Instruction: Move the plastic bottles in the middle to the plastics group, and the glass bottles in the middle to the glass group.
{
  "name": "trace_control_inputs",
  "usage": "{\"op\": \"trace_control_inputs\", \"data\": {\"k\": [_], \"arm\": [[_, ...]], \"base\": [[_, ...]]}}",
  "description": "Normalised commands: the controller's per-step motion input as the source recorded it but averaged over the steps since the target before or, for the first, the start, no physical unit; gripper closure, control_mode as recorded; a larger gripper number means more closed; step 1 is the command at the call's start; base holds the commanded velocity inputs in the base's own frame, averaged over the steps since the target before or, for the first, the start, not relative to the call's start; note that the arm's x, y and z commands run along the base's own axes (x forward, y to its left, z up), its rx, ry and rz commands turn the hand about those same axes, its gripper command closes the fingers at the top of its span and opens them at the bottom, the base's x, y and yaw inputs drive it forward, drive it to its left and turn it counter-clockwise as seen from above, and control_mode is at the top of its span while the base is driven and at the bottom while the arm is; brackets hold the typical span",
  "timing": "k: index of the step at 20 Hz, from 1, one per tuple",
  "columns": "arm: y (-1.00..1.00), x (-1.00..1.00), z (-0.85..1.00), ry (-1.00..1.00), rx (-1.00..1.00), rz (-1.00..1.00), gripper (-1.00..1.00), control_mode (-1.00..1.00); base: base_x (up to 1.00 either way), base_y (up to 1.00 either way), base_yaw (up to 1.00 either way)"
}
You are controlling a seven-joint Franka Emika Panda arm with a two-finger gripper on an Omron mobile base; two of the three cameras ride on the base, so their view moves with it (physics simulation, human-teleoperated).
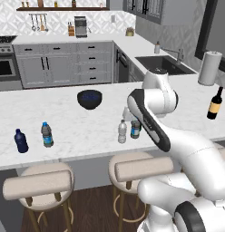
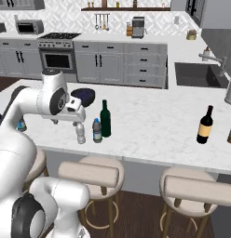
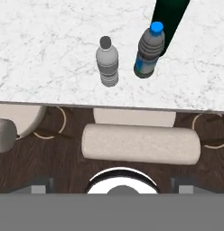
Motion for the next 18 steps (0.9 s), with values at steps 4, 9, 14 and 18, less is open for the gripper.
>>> {"op": "trace_control_inputs", "data": {"k": [4, 9, 14, 18], "arm": [[0.13, 0.69, -0.28, 0.01, 0.0, 0.0, -1.0, -1.0], [0.01, 0.7, -0.25, 0.01, 0.0, 0.0, -1.0, -1.0], [0.02, 0.53, -0.37, 0.0, 0.0, -0.01, -1.0, -1.0], [0.05, 0.45, -0.38, 0.0, 0.06, -0.07, -1.0, -1.0]], "base": [[0.0, 0.0, 0.0], [0.0, 0.0, 0.0], [0.0, 0.0, 0.0], [0.0, 0.0, 0.0]]}}
